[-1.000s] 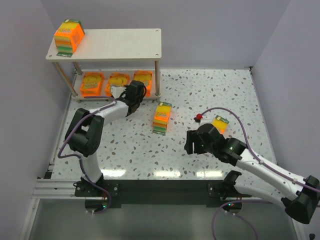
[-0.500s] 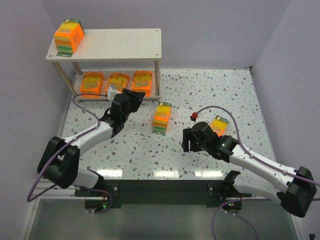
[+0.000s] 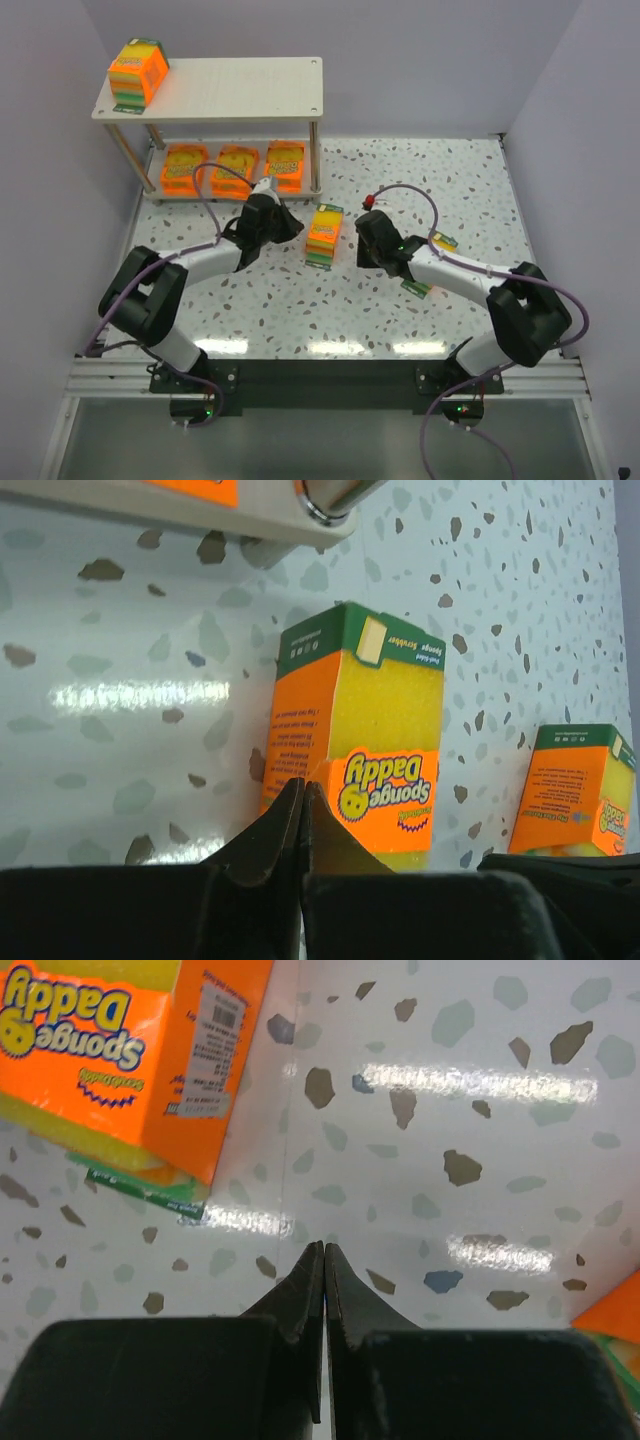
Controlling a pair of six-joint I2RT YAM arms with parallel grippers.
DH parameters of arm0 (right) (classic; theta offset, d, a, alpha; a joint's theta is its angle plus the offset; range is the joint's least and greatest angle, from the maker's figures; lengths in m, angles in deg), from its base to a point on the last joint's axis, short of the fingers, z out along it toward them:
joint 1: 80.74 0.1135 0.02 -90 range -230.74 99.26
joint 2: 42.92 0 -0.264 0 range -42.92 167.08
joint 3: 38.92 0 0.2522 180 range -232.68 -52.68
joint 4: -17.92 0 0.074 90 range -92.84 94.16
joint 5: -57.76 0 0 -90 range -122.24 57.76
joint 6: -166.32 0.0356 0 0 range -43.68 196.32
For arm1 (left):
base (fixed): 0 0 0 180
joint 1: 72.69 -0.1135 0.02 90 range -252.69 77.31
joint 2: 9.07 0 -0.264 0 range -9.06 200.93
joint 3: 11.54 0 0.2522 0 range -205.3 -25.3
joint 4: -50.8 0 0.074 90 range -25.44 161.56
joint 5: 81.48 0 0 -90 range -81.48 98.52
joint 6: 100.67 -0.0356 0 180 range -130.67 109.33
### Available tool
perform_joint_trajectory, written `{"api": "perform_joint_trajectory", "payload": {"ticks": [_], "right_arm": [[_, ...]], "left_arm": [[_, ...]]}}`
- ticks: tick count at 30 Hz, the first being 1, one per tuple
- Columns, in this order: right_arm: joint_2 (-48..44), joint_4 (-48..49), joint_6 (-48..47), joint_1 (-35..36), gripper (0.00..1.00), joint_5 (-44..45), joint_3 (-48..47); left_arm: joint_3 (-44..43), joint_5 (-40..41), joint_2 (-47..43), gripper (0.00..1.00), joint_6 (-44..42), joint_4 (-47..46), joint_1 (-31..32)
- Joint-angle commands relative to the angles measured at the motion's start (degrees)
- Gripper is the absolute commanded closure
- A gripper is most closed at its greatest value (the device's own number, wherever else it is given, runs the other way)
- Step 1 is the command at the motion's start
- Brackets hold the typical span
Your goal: Place and organize the cleaning sponges onto the shelf
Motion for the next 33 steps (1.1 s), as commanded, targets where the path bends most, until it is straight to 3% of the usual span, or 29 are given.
{"api": "perform_joint_trajectory", "payload": {"ticks": [1, 5, 9, 15, 22, 33], "right_arm": [[3.02, 5.64, -1.43, -1.81, 1.0, 0.53, -3.21], [6.18, 9.51, -3.1, -2.17, 1.0, -1.83, -3.65], [8.03, 14.08, -4.69, -2.25, 1.0, -4.3, -2.86], [12.43, 17.33, -5.92, -2.26, 1.0, -5.71, -4.53], [13.66, 19.88, -6.97, -2.26, 1.0, -6.67, -4.01], [7.16, 25.34, -4.87, 0.28, 1.0, -11.77, 6.09]], "left_arm": [[-6.31, -2.84, 4.87, 1.0, -10.46, -0.2, -0.04], [-14.39, -3.03, 11.99, 1.0, -16.51, 3.2, 0.05], [-16.69, -0.13, 15.41, 1.0, -20.04, 3.05, 0.05], [-22.85, -3.2, 20.87, 1.0, -23.3, 4.11, -0.04], [-22.41, -16.8, 22.02, 1.0, -24.79, 0.49, 0.84], [-11.61, -26.06, 16.93, 1.0, -27.43, -1.09, 4.09]]}}
